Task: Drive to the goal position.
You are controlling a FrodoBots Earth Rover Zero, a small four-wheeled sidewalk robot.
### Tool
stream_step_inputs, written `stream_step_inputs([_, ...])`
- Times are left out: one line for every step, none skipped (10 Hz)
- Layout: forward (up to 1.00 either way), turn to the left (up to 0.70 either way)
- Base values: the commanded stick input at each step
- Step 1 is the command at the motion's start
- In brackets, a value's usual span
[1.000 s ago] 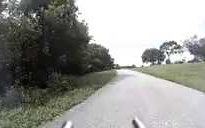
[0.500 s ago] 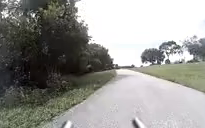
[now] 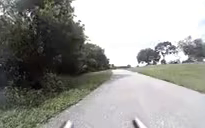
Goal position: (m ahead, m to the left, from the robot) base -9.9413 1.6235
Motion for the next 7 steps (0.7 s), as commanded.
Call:
stream_step_inputs([0.0, -0.7])
stream_step_inputs([0.0, -0.7])
stream_step_inputs([0.0, -0.7])
stream_step_inputs([0.0, -0.7])
stream_step_inputs([0.0, -0.7])
stream_step_inputs([0.0, -0.7])
stream_step_inputs([0.0, -0.7])
